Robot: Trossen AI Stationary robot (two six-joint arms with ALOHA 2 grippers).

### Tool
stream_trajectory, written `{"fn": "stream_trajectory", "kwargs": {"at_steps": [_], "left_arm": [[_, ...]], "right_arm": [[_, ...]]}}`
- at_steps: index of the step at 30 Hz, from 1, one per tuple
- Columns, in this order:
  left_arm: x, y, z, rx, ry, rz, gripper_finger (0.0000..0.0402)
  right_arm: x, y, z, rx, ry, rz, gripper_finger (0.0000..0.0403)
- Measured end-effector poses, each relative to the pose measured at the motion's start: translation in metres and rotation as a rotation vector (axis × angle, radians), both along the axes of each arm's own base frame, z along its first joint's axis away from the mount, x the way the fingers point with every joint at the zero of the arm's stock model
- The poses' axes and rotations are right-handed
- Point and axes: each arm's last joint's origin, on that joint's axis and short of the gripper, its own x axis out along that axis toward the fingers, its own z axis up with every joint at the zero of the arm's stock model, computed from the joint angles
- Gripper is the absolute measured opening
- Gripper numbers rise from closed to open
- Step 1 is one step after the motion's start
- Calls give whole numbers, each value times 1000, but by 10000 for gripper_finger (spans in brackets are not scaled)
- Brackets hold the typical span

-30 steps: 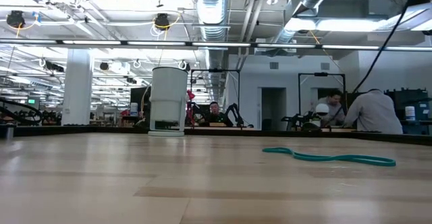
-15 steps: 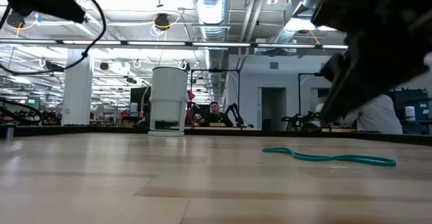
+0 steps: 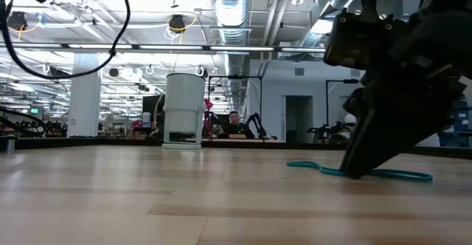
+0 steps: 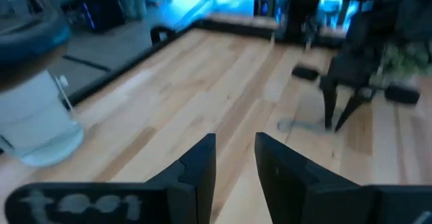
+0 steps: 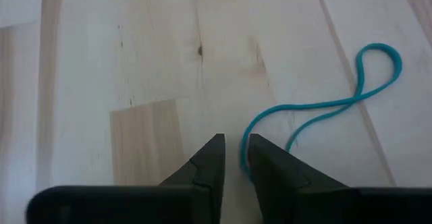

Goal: Pick and place items into bin
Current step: Put the blue rubber band into the black bin

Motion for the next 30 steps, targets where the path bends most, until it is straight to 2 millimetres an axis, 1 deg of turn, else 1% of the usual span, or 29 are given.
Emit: {"fn": "stream_trajectory", "kwargs": {"at_steps": [4, 6, 8, 11, 13, 15, 18, 21, 24, 27, 30], "left_arm": [[4, -3, 5, -2, -100, 34, 95], [5, -5, 7, -3, -105, 27, 95], [6, -7, 7, -23, -79, -6, 95], [10, -12, 6, -65, -74, -31, 95], [14, -17, 3, -56, -80, -36, 95], [19, -23, 0, -33, -78, -48, 95], [31, -33, -9, 6, -54, -77, 95], [45, -42, -21, 71, -24, -105, 95], [58, -48, -33, 153, 5, -119, 95], [70, -50, -41, 251, 13, -94, 95], [79, -51, -46, 296, 22, -87, 95]], "right_arm": [[4, 2, 6, -4, -19, 31, 12], [9, 5, 10, -28, -34, 82, 8], [19, 11, 19, -25, -76, 128, 4], [36, 19, 43, -71, -188, 161, 3], [46, 20, 57, -131, -238, 163, 1], [58, 21, 74, -159, -304, 176, 1], [75, 20, 99, -174, -405, 186, 1], [86, 16, 116, -184, -464, 181, 1], [93, 9, 122, -171, -507, 163, 0], [98, 2, 125, -115, -529, 191, 0], [104, -3, 119, -76, -519, 203, 0]]}}
